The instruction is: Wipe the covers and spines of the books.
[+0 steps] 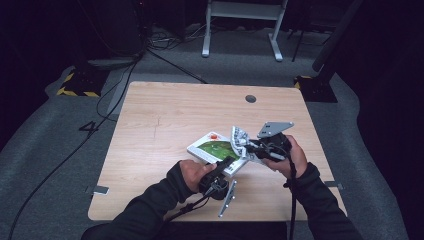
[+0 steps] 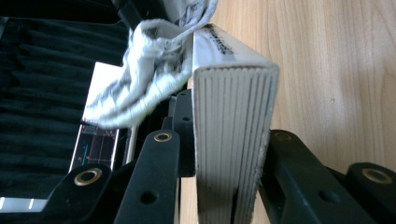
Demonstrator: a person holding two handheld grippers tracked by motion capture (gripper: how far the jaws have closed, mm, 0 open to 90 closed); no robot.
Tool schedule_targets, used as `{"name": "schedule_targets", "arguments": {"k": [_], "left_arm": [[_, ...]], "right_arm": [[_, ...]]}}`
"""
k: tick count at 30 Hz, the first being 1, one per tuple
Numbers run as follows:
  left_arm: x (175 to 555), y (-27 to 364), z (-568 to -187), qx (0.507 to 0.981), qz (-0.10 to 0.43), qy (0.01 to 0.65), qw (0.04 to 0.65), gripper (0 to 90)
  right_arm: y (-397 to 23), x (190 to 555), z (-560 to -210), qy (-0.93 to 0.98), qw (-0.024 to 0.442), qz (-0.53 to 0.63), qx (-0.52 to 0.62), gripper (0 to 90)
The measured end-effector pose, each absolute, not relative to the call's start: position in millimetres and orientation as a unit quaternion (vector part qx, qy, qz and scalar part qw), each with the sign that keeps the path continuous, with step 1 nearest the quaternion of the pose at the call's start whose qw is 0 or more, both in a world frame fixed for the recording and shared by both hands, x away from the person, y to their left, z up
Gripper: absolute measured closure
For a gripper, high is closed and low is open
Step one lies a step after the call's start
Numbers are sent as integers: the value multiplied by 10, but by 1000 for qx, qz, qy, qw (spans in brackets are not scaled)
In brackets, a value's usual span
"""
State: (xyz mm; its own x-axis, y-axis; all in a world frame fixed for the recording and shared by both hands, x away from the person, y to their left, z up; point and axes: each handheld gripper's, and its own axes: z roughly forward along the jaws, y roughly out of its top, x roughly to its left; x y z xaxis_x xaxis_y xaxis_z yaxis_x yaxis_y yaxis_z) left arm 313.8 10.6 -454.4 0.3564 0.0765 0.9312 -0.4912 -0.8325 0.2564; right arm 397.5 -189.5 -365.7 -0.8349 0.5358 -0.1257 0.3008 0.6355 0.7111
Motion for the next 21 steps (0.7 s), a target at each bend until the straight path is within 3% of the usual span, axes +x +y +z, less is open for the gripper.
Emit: {"name": "schedule_targets", "arguments": {"k": [7, 14, 21], "left_arm": [[3079, 72, -4583, 774, 563, -157, 244, 753], [2990, 2, -4597, 768, 565, -185, 239, 752], [2957, -35, -4630, 765, 564, -197, 239, 752]], "right_arm": [[-1619, 3909, -3644, 910, 142, 339, 192, 757], [-1710, 4261, -3754, 915, 120, 301, 239, 756], [-1469, 4284, -3777, 925, 101, 298, 210, 757]]}}
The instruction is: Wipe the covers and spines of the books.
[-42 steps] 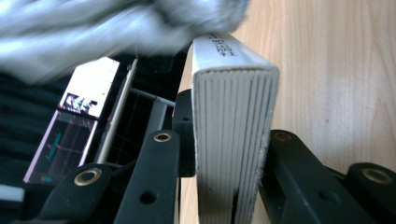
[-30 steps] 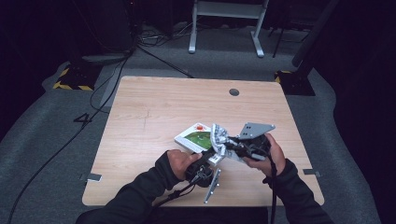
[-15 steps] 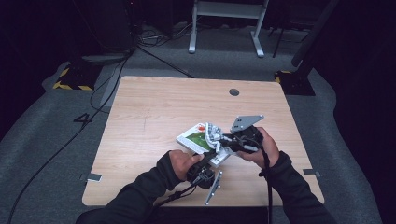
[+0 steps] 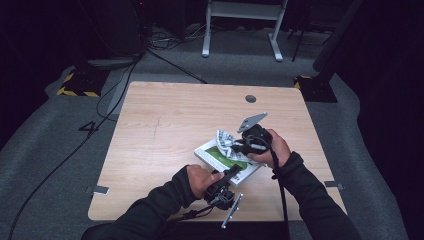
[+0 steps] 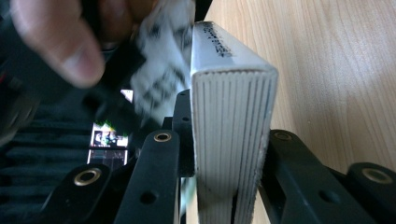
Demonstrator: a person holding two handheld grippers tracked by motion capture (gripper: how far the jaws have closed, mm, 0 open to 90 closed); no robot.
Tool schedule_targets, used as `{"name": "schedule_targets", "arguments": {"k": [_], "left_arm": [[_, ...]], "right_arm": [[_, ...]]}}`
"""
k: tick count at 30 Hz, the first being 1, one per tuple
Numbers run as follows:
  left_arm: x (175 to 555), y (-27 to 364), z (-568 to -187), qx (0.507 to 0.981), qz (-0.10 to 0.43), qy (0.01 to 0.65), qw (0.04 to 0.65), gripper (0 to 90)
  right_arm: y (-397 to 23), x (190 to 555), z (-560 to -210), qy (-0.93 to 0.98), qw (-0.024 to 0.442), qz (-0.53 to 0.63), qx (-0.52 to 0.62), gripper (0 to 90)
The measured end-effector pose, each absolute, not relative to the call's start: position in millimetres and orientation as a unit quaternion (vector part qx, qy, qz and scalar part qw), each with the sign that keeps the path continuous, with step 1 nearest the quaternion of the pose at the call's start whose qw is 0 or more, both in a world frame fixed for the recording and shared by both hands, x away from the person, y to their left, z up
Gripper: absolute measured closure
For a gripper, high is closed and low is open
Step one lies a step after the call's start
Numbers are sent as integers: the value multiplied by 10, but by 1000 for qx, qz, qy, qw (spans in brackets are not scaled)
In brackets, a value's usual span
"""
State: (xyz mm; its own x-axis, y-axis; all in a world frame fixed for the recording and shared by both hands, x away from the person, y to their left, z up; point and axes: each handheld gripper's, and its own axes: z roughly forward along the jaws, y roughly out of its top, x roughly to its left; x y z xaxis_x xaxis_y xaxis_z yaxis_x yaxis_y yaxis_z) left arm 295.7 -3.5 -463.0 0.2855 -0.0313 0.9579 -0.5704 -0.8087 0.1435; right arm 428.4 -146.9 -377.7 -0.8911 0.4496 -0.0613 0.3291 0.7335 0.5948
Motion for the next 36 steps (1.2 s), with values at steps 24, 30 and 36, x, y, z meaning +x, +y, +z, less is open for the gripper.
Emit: {"name": "schedule_targets", "arguments": {"k": [24, 30, 36], "left_arm": [[3035, 97, -4512, 763, 578, -185, 222, 751], [3067, 89, -4523, 763, 583, -174, 220, 752], [3114, 131, -4525, 764, 585, -162, 218, 752]], "right_arm": [[-1927, 4229, -3658, 909, 118, 317, 245, 765], [-1817, 3896, -3507, 916, 98, 340, 189, 765], [-1633, 3774, -3469, 918, 77, 354, 160, 765]]}}
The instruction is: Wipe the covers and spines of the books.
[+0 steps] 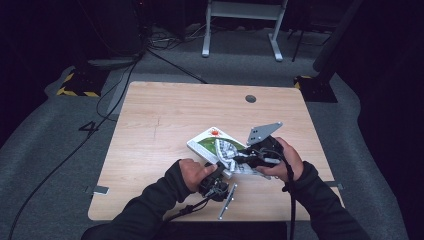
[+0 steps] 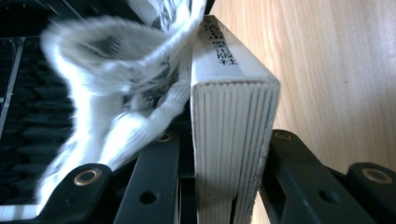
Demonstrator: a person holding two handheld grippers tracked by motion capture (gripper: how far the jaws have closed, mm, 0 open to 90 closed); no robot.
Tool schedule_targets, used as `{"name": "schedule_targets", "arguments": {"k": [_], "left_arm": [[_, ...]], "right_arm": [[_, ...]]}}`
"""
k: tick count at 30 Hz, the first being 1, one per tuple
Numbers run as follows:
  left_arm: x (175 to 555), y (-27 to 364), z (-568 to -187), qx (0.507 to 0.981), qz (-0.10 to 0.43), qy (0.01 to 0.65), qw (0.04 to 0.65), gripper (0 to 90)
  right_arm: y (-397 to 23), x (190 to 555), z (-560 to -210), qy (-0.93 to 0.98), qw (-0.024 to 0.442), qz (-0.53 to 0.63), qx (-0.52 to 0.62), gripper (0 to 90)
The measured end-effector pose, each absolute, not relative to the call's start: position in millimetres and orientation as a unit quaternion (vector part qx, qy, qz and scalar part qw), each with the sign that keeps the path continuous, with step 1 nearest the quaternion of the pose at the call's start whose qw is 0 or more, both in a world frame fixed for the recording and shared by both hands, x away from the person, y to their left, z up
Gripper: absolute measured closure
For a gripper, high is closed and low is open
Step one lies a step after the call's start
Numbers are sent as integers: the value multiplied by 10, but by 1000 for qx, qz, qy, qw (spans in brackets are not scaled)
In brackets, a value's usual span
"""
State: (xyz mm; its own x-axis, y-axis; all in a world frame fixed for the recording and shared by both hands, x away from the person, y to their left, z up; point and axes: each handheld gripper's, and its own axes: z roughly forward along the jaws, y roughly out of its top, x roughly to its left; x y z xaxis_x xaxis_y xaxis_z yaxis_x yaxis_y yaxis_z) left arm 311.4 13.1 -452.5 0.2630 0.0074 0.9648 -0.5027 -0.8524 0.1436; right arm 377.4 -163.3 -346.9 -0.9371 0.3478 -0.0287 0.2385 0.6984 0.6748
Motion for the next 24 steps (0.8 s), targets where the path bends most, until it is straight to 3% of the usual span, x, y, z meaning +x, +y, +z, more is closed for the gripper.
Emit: {"name": "schedule_targets", "arguments": {"k": [6, 9, 16, 24], "left_arm": [[3137, 138, -4522, 766, 589, -160, 199, 753], [3127, 139, -4523, 764, 592, -159, 202, 752], [3072, 78, -4518, 761, 588, -174, 213, 752], [2846, -106, -4572, 760, 562, -224, 238, 752]], "right_arm": [[-1516, 3793, -3467, 924, 93, 336, 156, 765], [-1556, 3906, -3484, 927, 142, 297, 179, 765], [-1652, 4172, -3534, 922, 147, 278, 227, 766], [-1146, 4194, -3623, 944, 117, 255, 176, 765]]}}
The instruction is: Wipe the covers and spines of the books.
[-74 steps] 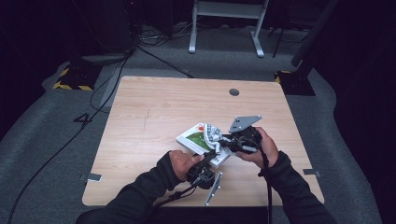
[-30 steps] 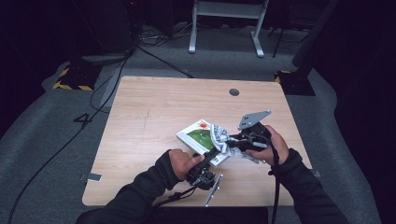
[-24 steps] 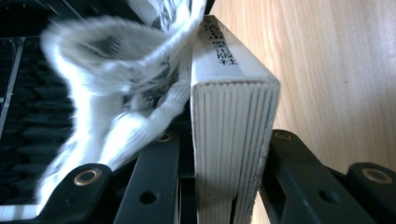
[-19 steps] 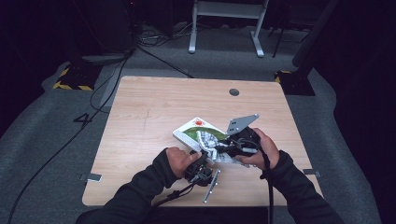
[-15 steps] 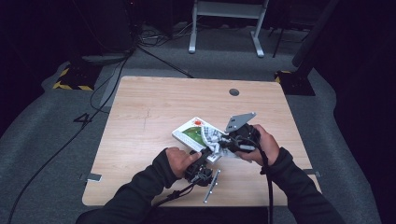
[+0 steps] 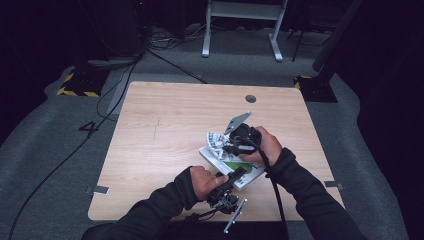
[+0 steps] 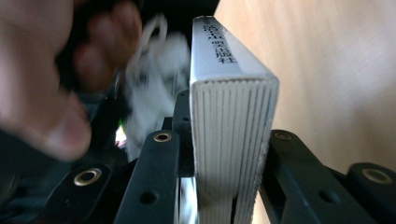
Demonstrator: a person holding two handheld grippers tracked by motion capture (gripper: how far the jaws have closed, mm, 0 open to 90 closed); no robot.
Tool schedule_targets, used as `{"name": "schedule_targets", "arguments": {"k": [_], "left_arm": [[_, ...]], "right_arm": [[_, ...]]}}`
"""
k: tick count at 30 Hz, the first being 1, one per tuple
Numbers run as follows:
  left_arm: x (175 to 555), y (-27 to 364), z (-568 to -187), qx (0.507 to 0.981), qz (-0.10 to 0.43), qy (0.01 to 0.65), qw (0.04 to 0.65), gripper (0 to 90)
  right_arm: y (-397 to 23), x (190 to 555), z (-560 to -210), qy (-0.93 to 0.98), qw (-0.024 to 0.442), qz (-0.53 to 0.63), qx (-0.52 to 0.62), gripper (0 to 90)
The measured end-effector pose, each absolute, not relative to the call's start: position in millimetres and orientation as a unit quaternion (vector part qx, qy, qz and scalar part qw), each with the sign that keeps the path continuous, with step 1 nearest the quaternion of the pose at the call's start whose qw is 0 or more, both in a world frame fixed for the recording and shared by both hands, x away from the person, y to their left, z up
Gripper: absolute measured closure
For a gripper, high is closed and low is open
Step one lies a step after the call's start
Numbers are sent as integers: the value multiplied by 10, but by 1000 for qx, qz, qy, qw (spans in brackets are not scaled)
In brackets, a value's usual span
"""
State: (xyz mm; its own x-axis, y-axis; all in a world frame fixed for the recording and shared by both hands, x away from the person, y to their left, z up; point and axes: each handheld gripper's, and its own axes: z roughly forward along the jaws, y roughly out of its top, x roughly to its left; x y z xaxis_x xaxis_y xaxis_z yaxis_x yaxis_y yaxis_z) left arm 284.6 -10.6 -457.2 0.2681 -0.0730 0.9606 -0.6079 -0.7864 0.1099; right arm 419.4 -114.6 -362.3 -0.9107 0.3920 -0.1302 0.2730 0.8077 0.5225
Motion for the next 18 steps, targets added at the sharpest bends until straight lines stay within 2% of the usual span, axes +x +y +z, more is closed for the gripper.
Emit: {"name": "schedule_targets", "arguments": {"k": [2, 5, 6, 10, 15, 18], "left_arm": [[2831, -102, -4580, 761, 560, -226, 237, 751], [2821, -84, -4564, 761, 560, -229, 234, 746], [2812, -81, -4565, 758, 565, -229, 233, 746], [2772, -101, -4536, 752, 570, -234, 235, 747], [2721, -138, -4559, 749, 567, -244, 242, 750], [2721, -145, -4570, 749, 565, -246, 241, 750]], "right_arm": [[-1084, 4161, -3651, 944, 91, 266, 172, 766], [-1071, 4101, -3675, 946, 81, 270, 161, 766], [-1087, 4102, -3674, 945, 81, 270, 164, 765], [-1281, 4284, -3681, 941, 130, 231, 209, 766], [-1435, 4550, -3730, 929, 120, 231, 262, 765], [-1373, 4637, -3759, 928, 111, 233, 267, 765]]}}
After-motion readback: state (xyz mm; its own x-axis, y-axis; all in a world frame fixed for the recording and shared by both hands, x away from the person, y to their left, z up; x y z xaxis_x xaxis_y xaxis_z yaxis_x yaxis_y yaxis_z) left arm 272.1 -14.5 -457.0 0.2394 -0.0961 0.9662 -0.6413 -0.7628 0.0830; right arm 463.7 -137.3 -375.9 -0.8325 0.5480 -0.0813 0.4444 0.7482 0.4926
